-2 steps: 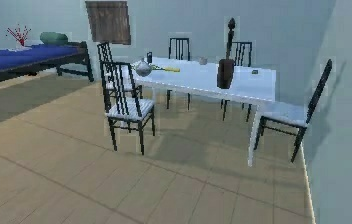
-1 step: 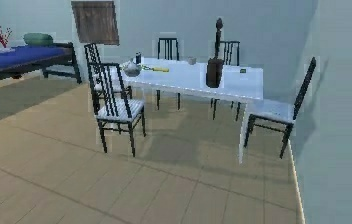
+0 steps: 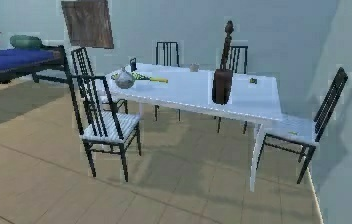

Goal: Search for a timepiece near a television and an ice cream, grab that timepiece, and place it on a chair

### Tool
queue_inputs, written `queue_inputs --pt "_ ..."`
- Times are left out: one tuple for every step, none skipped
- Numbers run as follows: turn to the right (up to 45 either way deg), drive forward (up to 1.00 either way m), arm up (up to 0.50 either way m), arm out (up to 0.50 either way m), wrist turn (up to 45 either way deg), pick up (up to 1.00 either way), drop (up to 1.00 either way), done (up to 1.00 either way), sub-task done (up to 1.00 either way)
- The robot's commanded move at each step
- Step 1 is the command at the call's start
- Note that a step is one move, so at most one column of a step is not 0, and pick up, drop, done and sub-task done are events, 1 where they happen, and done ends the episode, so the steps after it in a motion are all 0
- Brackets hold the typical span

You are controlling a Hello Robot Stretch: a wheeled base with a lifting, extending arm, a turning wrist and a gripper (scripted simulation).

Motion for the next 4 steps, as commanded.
queue_inputs --pt "45.0 0.00 0.00 0.00 0.0 0.00 0.00 0.00 0.00" --pt "45.0 0.00 0.00 0.00 0.0 0.00 0.00 0.00 0.00" --pt "45.0 0.00 0.00 0.00 0.0 0.00 0.00 0.00 0.00" --pt "0.0 0.00 0.50 0.00 0.0 0.00 0.00 0.00 0.00"
